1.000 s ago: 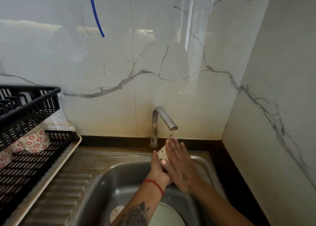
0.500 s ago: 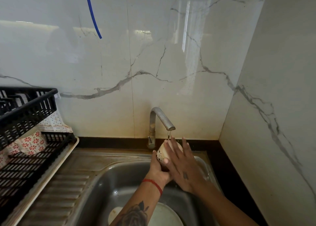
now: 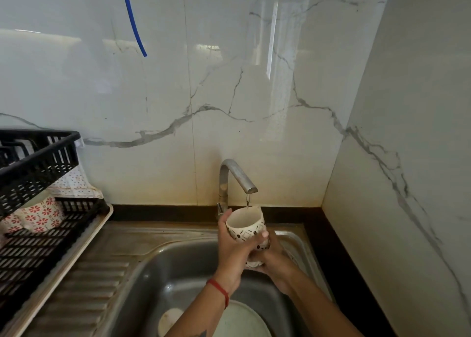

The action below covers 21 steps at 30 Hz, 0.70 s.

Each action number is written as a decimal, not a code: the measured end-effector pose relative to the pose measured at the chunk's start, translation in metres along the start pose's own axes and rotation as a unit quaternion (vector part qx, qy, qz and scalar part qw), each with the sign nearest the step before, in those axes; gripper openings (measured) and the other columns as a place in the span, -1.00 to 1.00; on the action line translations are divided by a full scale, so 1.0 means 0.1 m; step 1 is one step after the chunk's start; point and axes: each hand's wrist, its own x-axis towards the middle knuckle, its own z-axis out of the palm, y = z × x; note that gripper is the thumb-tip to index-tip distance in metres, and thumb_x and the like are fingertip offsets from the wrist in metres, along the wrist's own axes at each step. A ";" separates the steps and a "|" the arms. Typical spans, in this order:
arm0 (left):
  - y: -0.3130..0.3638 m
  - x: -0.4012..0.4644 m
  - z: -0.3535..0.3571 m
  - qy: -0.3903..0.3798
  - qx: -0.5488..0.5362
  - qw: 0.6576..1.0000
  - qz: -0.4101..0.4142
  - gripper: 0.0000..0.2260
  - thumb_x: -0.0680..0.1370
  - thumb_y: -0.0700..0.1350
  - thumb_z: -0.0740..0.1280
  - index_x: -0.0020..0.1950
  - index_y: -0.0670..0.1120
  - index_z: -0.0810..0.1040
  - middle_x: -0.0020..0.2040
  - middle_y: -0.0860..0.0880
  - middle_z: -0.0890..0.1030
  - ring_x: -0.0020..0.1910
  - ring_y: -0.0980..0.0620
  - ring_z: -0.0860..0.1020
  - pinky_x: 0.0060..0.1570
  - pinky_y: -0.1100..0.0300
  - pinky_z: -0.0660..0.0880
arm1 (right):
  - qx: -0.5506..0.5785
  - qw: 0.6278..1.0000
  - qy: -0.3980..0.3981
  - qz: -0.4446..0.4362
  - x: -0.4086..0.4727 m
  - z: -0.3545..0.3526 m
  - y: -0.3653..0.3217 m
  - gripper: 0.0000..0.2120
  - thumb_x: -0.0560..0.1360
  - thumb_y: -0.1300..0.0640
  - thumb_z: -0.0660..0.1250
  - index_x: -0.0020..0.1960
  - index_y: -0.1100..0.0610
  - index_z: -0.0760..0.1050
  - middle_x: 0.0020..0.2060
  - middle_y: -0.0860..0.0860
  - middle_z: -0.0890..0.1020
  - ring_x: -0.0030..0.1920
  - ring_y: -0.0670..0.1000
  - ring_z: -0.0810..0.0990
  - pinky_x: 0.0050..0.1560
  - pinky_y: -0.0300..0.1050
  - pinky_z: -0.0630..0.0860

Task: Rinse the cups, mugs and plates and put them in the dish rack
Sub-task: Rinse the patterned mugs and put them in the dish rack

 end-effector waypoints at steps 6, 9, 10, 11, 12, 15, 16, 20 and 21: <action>0.11 0.07 -0.20 -0.090 0.096 0.990 0.048 -0.16 0.20 -0.10 0.59 0.36 0.24 0.24 0.25 0.10 0.43 0.24 0.07 0.43 0.11 0.07 0.57 | 0.086 0.996 -0.005 -0.010 0.07 0.02 -0.06 -0.23 0.30 0.54 0.36 0.39 0.05 0.28 0.19 0.13 0.54 0.17 0.16 0.55 0.06 0.16 0.59; 0.09 0.09 -0.32 -0.111 0.093 0.988 0.046 -0.22 0.17 -0.08 0.59 0.29 0.22 0.33 0.24 0.09 0.47 0.22 0.10 0.46 -0.04 0.23 0.58 | 0.043 0.999 0.019 -0.012 0.06 0.04 -0.08 -0.19 0.27 0.53 0.42 0.39 0.03 0.28 0.22 0.10 0.50 0.20 0.15 0.52 0.03 0.14 0.61; 0.07 0.10 -0.35 -0.115 0.087 0.989 0.041 -0.21 0.17 -0.10 0.59 0.31 0.20 0.34 0.23 0.06 0.49 0.23 0.08 0.47 -0.02 0.20 0.59 | 0.005 1.000 0.025 -0.015 0.05 0.05 -0.09 -0.19 0.26 0.50 0.45 0.38 0.01 0.28 0.22 0.08 0.49 0.21 0.14 0.50 0.04 0.13 0.61; 0.06 0.12 -0.37 -0.115 0.074 0.990 0.030 -0.20 0.18 -0.11 0.60 0.34 0.17 0.33 0.23 0.02 0.51 0.23 0.05 0.48 0.02 0.12 0.59 | -0.045 0.998 0.028 -0.020 0.03 0.06 -0.11 -0.20 0.26 0.45 0.49 0.35 -0.02 0.28 0.20 0.04 0.49 0.21 0.10 0.50 0.03 0.09 0.61; 0.04 0.14 -0.38 -0.111 0.054 0.992 0.013 -0.19 0.19 -0.12 0.60 0.37 0.11 0.34 0.22 -0.03 0.53 0.23 -0.01 0.51 0.06 0.02 0.59 | -0.098 0.995 0.029 -0.021 0.01 0.07 -0.12 -0.22 0.26 0.36 0.54 0.32 -0.06 0.28 0.16 -0.02 0.49 0.19 0.06 0.50 0.01 0.02 0.62; 0.02 0.19 -0.35 -0.093 -0.025 0.994 -0.052 -0.19 0.19 0.01 0.58 0.38 -0.08 0.37 0.17 -0.17 0.61 0.15 -0.16 0.59 0.09 -0.13 0.57 | -0.146 0.988 0.035 -0.015 -0.05 0.09 -0.13 -0.29 0.27 0.05 0.59 0.29 -0.07 0.28 0.06 -0.09 0.50 0.07 -0.03 0.54 -0.16 -0.18 0.62; 0.02 0.22 -0.31 -0.085 -0.039 0.993 -0.072 -0.19 0.17 0.06 0.57 0.36 -0.11 0.39 0.15 -0.19 0.62 0.14 -0.19 0.59 0.10 -0.16 0.55 | -0.147 0.988 0.044 -0.012 -0.07 0.10 -0.11 -0.29 0.26 -0.04 0.58 0.30 -0.04 0.30 0.05 -0.08 0.52 0.02 -0.04 0.57 -0.22 -0.22 0.61; 0.01 0.32 -0.13 -0.088 -0.079 0.976 -0.181 -0.35 0.33 0.16 0.46 0.33 -0.11 0.46 0.14 -0.25 0.62 0.15 -0.26 0.58 0.17 -0.19 0.50 | -0.261 0.960 0.096 0.036 -0.15 0.03 -0.17 -0.30 0.31 -0.33 0.42 0.28 0.02 0.31 -0.02 0.02 0.57 -0.14 0.01 0.63 -0.33 -0.20 0.60; 0.01 0.34 -0.11 -0.102 -0.087 0.969 -0.206 -0.36 0.36 0.22 0.39 0.31 -0.14 0.49 0.14 -0.26 0.62 0.16 -0.27 0.57 0.20 -0.19 0.48 | -0.277 0.954 0.100 0.060 -0.16 -0.02 -0.21 -0.34 0.32 -0.35 0.38 0.24 0.02 0.32 -0.06 0.03 0.57 -0.19 0.01 0.63 -0.38 -0.22 0.57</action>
